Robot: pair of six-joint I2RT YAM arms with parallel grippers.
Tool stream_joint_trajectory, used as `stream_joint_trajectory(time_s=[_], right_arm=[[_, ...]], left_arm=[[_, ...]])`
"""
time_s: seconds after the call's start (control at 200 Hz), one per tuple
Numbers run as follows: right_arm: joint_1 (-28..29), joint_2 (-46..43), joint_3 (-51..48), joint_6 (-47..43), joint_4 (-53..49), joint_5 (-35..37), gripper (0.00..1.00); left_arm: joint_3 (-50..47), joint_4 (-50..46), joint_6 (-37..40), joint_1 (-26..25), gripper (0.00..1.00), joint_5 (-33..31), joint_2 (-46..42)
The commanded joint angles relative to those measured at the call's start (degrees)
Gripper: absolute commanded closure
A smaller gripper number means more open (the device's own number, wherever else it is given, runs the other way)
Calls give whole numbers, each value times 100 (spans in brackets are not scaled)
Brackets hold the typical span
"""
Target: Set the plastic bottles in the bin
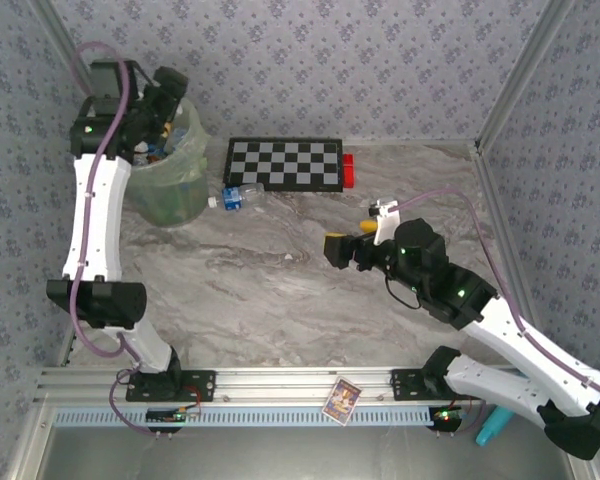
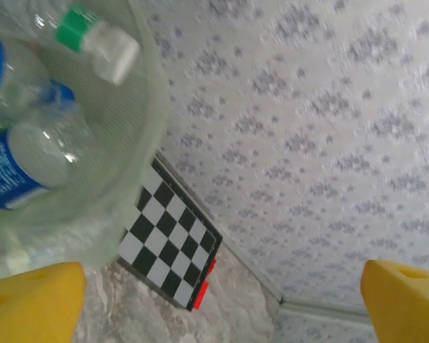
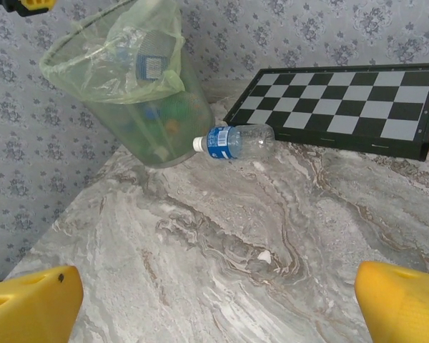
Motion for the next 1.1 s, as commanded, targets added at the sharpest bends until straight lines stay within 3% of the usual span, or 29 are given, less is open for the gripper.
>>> stream_joint_trajectory(time_s=[0.0,0.13,0.33,0.475,0.76,0.925,1.099], right_arm=[[-77,32,195,-191,38,-150,1],[-182,35,249,-292,61,-150,1],[-269,-55,354,-325,38,2,1],[-287,-250,333,-325,-152,125,1],[-293,-668,293,-182,-470,363,1],[-260,-1119,132,0,-804,564,1],[-266,-1381,139,65,-1173,667,1]], left_arm=[[-21,-188,879,-509,0,-438,-200],[24,-617,1709,-1285,0,-1036,-152],[22,-1173,3246,-2404,0,-2513,201],[-120,-1297,4025,-2903,0,-3443,651],[-250,-1214,4423,-2918,0,-3895,1750],[-159,-928,4501,-2740,0,-3891,2406],[137,-815,4465,-2404,0,-3486,2952]])
